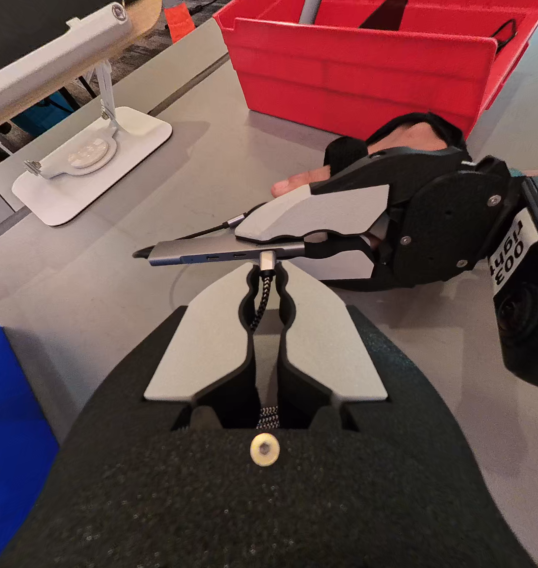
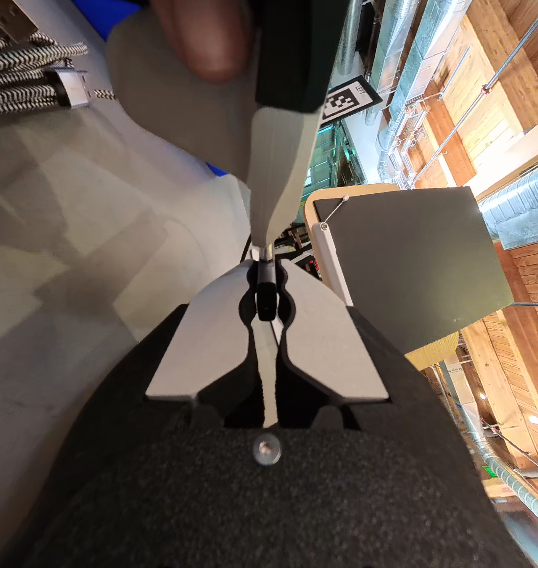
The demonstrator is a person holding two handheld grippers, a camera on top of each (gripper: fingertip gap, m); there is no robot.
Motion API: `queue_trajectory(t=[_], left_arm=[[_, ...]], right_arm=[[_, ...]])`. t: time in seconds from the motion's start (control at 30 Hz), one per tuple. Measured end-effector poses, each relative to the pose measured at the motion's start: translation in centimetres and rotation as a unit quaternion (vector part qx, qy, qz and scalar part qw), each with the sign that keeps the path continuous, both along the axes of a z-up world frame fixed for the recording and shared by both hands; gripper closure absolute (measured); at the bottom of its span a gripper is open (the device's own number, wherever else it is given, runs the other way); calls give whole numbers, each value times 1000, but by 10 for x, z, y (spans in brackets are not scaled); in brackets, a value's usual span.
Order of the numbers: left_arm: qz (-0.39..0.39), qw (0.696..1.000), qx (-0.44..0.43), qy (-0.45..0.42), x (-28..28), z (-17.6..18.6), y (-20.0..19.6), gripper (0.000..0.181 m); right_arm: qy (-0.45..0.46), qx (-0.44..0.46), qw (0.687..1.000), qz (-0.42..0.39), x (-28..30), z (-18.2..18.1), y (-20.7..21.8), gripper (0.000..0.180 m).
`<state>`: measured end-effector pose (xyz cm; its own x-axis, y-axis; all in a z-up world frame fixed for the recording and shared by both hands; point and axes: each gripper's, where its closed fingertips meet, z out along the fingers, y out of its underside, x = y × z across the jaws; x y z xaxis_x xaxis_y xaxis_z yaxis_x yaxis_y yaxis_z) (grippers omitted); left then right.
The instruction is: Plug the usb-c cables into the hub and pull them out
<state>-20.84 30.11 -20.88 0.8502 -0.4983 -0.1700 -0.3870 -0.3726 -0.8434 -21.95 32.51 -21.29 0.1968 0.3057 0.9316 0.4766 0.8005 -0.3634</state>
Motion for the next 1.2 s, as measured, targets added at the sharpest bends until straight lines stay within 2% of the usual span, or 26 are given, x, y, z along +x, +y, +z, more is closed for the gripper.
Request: queue_trajectory(t=[0.2,0.97,1.03,1.2], left_arm=[[-3,1000,-6,-17,-1,0,2,171],[-11,1000,-19,6,-4,0,-2,171],[-9,1000,-21,10,-5,-1,-3,178],[-15,999,-18,27,-6,-1,-8,178]], right_arm=[[-1,3,1000,-11,1,0,3,170],[-3,-2,1000,-13,0,-1,3,169],[-3,-9,1000,-24,2,-2,8,170],[-3,1,1000,-12,0,-1,4,169]])
